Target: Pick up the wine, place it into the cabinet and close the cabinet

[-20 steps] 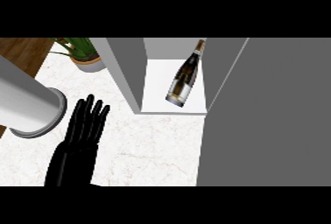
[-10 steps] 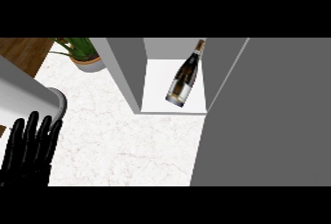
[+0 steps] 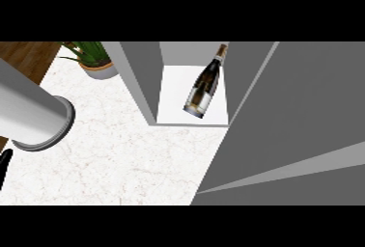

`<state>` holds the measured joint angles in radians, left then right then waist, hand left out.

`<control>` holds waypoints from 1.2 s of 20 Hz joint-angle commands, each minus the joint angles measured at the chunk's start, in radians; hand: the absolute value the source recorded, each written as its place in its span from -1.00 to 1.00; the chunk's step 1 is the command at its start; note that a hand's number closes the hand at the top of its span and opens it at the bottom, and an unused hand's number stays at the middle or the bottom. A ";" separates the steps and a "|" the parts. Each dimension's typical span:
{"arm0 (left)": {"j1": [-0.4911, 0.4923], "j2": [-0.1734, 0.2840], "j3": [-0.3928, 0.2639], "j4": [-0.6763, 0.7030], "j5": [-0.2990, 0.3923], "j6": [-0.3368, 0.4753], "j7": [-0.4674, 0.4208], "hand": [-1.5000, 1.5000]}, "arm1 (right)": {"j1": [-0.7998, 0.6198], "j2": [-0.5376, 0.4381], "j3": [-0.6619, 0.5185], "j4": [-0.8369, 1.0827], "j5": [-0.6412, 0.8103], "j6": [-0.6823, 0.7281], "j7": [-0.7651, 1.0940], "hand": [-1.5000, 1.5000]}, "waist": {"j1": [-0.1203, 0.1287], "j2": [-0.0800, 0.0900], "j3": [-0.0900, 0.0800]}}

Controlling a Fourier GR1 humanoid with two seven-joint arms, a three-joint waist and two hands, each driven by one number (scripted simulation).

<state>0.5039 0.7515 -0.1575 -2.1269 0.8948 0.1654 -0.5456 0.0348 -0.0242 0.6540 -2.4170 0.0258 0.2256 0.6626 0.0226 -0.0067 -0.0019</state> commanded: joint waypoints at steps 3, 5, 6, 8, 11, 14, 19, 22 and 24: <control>0.107 0.051 0.197 0.004 0.102 -0.147 0.020 -1.00 | -0.227 0.023 0.155 0.093 0.130 -0.201 0.058 1.00 | 0.006 0.001 0.000; 0.091 0.048 0.210 0.055 0.092 -0.200 0.005 -1.00 | -0.352 0.024 0.144 0.196 0.157 -0.249 0.023 1.00 | 0.010 0.003 -0.001; 0.139 0.030 0.217 0.027 0.068 -0.204 -0.008 -1.00 | -0.362 0.024 0.199 0.171 0.190 -0.292 0.085 1.00 | 0.006 0.000 0.000; 0.126 0.053 0.264 0.007 0.127 -0.222 0.039 -1.00 | -0.446 0.023 0.191 0.280 0.172 -0.366 0.024 1.00 | 0.011 0.003 0.000; 0.128 0.022 0.245 0.047 0.087 -0.262 0.025 -1.00 | -0.578 0.022 0.141 0.377 0.118 -0.441 0.041 1.00 | 0.012 0.006 0.000; 0.134 0.019 0.260 0.027 0.095 -0.278 0.044 -1.00 | -0.739 0.023 0.077 0.496 0.076 -0.526 0.037 1.00 | 0.019 0.007 0.000; 0.092 0.005 0.316 0.072 0.130 -0.310 0.101 -1.00 | -0.853 0.024 -0.034 0.669 0.005 -0.513 -0.052 1.00 | 0.001 0.009 0.001; 0.145 0.039 0.406 0.025 0.196 -0.346 0.155 -1.00 | -0.929 0.024 -0.167 0.761 -0.035 -0.433 -0.044 1.00 | 0.007 0.007 0.002; 0.177 0.051 0.440 -0.014 0.215 -0.352 0.189 -1.00 | -0.993 0.024 -0.157 0.876 -0.018 -0.487 -0.082 1.00 | 0.021 0.007 0.002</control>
<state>0.6369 0.7808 0.2109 -2.0972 1.0629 -0.1620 -0.4132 -0.8584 -0.0015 0.5688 -1.6851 0.0184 -0.2581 0.6147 0.0336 0.0010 -0.0007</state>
